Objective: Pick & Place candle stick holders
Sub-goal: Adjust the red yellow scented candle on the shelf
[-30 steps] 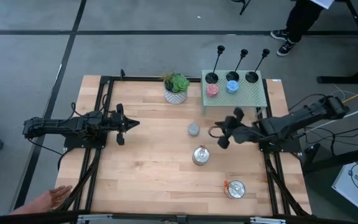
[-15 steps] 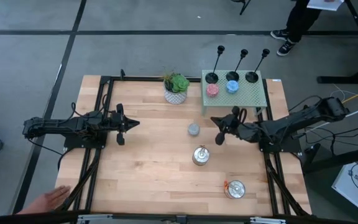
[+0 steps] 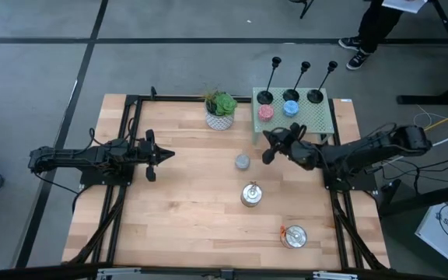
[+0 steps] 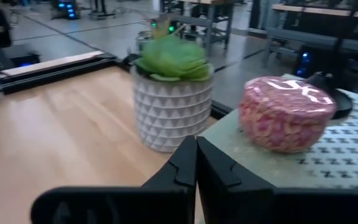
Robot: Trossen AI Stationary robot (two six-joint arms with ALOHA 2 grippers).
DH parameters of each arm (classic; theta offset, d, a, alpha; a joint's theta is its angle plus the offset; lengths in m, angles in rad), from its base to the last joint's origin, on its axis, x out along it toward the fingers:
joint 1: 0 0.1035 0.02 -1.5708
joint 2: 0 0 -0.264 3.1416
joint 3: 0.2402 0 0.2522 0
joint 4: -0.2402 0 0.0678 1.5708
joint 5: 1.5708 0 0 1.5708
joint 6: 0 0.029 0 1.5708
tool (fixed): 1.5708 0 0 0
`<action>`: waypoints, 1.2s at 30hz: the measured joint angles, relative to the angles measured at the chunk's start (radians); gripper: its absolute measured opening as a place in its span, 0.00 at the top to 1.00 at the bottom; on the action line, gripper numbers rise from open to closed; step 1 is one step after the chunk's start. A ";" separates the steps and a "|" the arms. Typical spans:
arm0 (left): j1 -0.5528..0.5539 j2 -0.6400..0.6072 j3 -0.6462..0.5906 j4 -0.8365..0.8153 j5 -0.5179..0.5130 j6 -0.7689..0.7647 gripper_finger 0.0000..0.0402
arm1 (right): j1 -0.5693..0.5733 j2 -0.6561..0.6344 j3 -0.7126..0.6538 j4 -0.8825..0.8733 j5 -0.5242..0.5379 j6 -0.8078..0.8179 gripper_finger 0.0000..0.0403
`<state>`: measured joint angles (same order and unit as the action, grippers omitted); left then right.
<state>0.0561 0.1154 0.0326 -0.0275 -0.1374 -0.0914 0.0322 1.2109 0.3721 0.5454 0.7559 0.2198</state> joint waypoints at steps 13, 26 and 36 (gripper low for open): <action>0.000 0.000 0.000 0.001 0.000 0.000 0.98 | -0.186 0.002 0.000 -0.001 -0.126 0.000 0.98; 0.000 0.000 0.000 0.001 0.000 0.000 0.98 | -0.278 0.002 0.000 -0.002 -0.139 0.000 0.98; 0.000 0.000 0.002 0.001 0.000 0.000 0.97 | -0.308 0.002 0.000 -0.002 -0.141 0.008 0.98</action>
<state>0.0559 0.1154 0.0341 -0.0265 -0.1371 -0.0914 -0.2759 1.2125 0.3725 0.5434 0.6147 0.2277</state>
